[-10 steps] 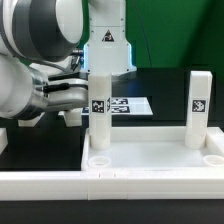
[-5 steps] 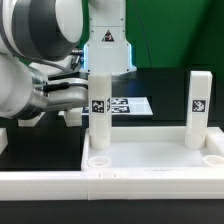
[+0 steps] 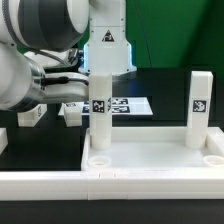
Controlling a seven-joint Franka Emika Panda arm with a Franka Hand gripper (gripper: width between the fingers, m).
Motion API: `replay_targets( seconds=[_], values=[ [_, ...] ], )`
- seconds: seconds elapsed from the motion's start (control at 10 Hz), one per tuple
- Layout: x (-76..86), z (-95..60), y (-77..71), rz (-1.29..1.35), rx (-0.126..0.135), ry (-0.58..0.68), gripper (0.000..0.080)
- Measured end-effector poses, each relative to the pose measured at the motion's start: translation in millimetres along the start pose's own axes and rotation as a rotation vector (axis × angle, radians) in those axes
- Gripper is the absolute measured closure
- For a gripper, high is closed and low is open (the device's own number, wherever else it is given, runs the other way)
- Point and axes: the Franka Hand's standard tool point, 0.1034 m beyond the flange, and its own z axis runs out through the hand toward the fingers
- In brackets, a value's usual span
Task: Assemble desk
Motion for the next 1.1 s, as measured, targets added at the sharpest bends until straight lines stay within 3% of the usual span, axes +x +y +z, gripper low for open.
replay_targets(
  seconds=[0.1,0.2,0.3,0.4,0.5,0.7,1.0,1.1],
  values=[
    [0.0,0.1,0.1,0.000,0.000,0.000,0.0346],
    [-0.3,0.0,1.0,0.002,-0.005,-0.001,0.0198],
    [-2.3,-0.9,5.1,0.010,-0.038,-0.007,0.0165],
    [-5.5,-3.7,5.7,0.014,-0.066,-0.001,0.0165],
    [-6.3,-4.5,5.5,0.015,-0.077,0.030,0.0153],
    [-7.4,0.4,5.1,0.015,-0.085,0.061,0.0151],
    [-11.4,-6.8,-3.6,-0.032,-0.108,0.124,0.0151],
    [-11.9,-6.2,-4.1,-0.031,-0.103,0.122,0.0151]
  ],
)
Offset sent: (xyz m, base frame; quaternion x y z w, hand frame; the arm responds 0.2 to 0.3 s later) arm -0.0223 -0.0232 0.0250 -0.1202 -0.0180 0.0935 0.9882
